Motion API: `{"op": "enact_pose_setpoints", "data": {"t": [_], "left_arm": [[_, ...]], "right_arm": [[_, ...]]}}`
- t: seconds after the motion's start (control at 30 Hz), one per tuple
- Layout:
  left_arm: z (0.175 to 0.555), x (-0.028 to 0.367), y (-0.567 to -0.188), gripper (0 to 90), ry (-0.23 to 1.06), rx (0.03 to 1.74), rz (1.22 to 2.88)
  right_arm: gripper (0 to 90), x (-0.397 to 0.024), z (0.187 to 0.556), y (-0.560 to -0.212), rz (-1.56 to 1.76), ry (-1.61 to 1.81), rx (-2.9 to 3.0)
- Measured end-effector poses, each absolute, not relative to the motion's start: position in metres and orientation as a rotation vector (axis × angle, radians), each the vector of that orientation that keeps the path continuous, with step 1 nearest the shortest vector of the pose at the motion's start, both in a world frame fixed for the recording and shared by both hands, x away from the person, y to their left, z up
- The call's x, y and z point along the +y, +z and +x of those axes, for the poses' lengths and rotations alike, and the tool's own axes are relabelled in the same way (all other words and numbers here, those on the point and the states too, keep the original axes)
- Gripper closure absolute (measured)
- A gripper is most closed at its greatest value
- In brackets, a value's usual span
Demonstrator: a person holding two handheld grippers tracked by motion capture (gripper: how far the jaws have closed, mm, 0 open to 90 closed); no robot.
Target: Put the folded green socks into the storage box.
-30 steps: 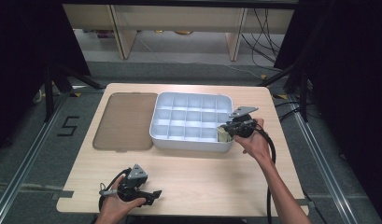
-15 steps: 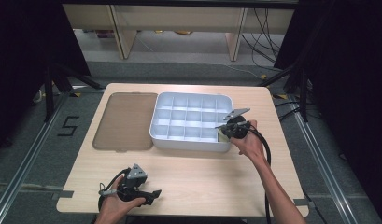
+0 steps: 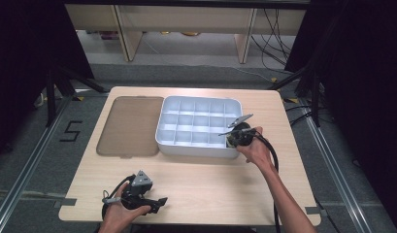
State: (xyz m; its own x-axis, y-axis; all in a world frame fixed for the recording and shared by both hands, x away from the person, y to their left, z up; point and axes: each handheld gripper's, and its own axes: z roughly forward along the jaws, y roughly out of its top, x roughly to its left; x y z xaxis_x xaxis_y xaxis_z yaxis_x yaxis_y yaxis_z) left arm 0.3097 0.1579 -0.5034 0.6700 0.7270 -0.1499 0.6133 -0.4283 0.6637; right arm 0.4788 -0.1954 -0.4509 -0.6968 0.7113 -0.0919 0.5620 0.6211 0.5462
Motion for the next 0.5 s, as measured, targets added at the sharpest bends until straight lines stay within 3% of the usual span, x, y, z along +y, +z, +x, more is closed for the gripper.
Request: {"op": "enact_pose_setpoints", "data": {"t": [0.33, 0.5], "left_arm": [[0.310, 0.157, -0.504, 22.0, 0.203, 1.047, 2.170], [0.310, 0.157, -0.505, 22.0, 0.211, 1.043, 2.176]], "right_arm": [[90.0, -0.201, 0.483, -0.419, 1.051, 0.853, 2.435], [90.0, -0.197, 0.493, -0.424, 1.062, 0.874, 2.386]]}}
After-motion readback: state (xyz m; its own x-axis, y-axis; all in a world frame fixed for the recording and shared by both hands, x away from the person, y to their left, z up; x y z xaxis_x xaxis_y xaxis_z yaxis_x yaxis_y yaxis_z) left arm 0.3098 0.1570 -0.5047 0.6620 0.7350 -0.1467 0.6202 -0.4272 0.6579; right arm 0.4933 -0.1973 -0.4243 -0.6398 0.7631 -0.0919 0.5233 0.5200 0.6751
